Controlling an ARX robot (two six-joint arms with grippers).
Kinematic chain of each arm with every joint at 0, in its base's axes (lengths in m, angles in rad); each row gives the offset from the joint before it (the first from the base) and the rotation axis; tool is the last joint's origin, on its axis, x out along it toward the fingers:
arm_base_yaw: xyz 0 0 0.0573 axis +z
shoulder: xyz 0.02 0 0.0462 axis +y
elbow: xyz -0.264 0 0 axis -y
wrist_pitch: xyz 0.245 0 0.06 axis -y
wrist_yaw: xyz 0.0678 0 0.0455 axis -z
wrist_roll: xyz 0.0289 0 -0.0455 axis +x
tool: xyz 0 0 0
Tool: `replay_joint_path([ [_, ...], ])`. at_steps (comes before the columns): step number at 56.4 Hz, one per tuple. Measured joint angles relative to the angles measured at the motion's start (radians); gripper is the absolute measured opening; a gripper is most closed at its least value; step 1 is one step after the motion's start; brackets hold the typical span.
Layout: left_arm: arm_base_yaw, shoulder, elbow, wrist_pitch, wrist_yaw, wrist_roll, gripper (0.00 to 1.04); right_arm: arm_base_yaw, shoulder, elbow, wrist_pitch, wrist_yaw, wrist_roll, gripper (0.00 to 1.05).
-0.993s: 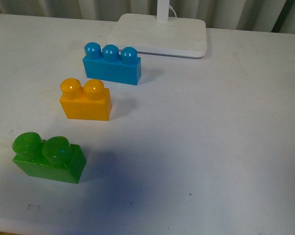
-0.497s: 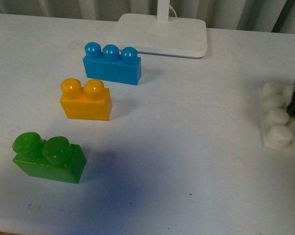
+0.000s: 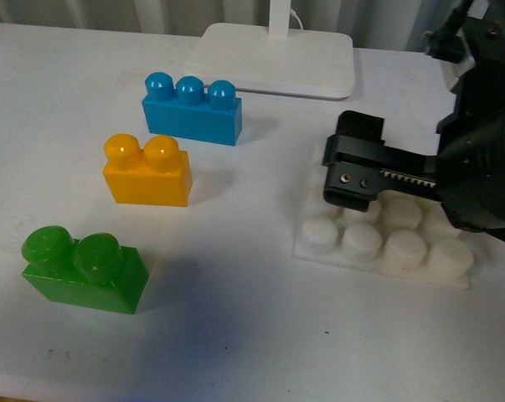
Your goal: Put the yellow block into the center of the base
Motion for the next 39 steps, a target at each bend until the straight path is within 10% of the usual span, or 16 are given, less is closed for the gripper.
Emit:
replay_joint_path([
  [39,0.0,0.0,0.0,0.0,0.0,0.0,0.98,0.003,-0.143,-0.036,-0.024,-0.057,0.011,0.96],
])
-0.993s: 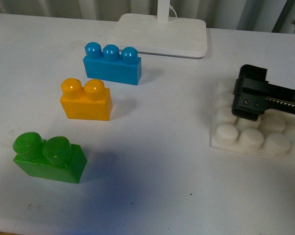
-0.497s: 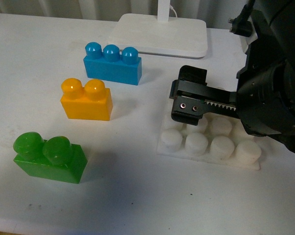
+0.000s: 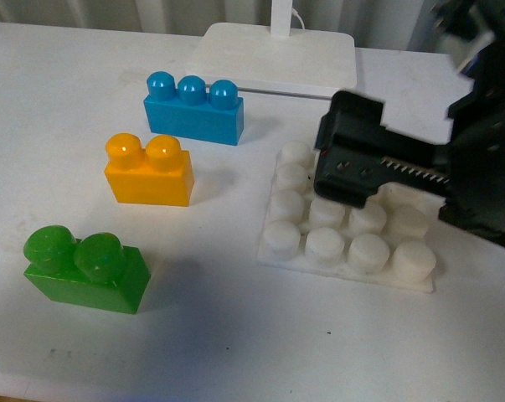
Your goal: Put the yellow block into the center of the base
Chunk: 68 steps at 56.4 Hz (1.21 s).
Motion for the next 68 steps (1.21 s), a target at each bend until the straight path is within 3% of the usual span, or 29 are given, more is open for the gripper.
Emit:
replay_joint_path([
  [6,0.0,0.0,0.0,0.0,0.0,0.0,0.98,-0.018,-0.166,-0.048,0.071,0.018,-0.096,0.96],
  [16,0.0,0.0,0.0,0.0,0.0,0.0,0.98,-0.089,-0.451,-0.149,0.124,-0.052,-0.24,0.96],
  [26,0.0,0.0,0.0,0.0,0.0,0.0,0.98,-0.242,-0.687,-0.226,0.094,-0.178,-0.259,0.96],
  [35,0.0,0.0,0.0,0.0,0.0,0.0,0.98,-0.465,-0.894,-0.319,0.048,-0.352,-0.246,0.96],
  [39,0.0,0.0,0.0,0.0,0.0,0.0,0.98,-0.522,-0.918,-0.329,0.049,-0.355,-0.235,0.96],
  [44,0.0,0.0,0.0,0.0,0.0,0.0,0.98,-0.533,-0.927,-0.335,0.064,-0.345,-0.238,0.95],
  [50,0.0,0.0,0.0,0.0,0.0,0.0,0.98,-0.533,-0.976,-0.462,0.337,-0.158,-0.441,0.77],
  [57,0.0,0.0,0.0,0.0,0.0,0.0,0.98,-0.537,-1.035,-0.533,0.4,-0.141,-0.574,0.53],
  [59,0.0,0.0,0.0,0.0,0.0,0.0,0.98,-0.536,-1.055,-0.56,0.402,-0.141,-0.596,0.42],
  [68,0.0,0.0,0.0,0.0,0.0,0.0,0.98,-0.536,-1.109,-0.616,0.402,-0.142,-0.62,0.12],
])
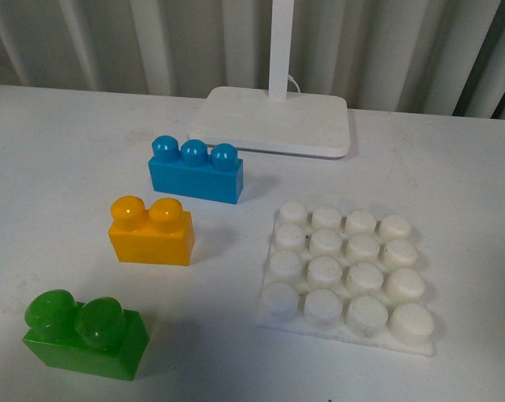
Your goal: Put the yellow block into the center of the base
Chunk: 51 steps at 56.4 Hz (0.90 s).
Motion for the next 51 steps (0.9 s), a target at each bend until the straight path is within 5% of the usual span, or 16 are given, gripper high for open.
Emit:
replay_joint_path([
  [4,0.0,0.0,0.0,0.0,0.0,0.0,0.98,0.0,-0.024,-0.017,-0.003,0.0,-0.003,0.0],
  [40,0.0,0.0,0.0,0.0,0.0,0.0,0.98,0.0,-0.224,-0.127,-0.086,-0.002,-0.008,0.01],
  [51,0.0,0.0,0.0,0.0,0.0,0.0,0.98,0.0,-0.394,-0.126,-0.255,-0.003,-0.008,0.01],
])
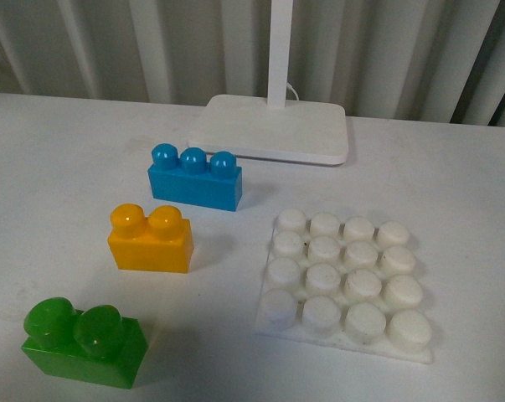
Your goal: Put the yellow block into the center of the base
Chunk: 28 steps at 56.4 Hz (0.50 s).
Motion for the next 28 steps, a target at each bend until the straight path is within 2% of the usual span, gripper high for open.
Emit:
replay_joint_path([
  [16,0.0,0.0,0.0,0.0,0.0,0.0,0.98,0.0,0.0,0.0,-0.003,0.0,0.0,0.01],
  [21,0.0,0.0,0.0,0.0,0.0,0.0,0.98,0.0,0.0,0.0,-0.003,0.0,-0.001,0.16],
  [24,0.001,0.002,0.0,-0.002,0.004,-0.008,0.98,0.0,0.0,0.0,-0.003,0.0,-0.001,0.32],
  [28,0.017,0.051,0.017,-0.048,0.054,-0.104,0.98,0.0,0.0,0.0,-0.003,0.0,-0.001,0.45],
])
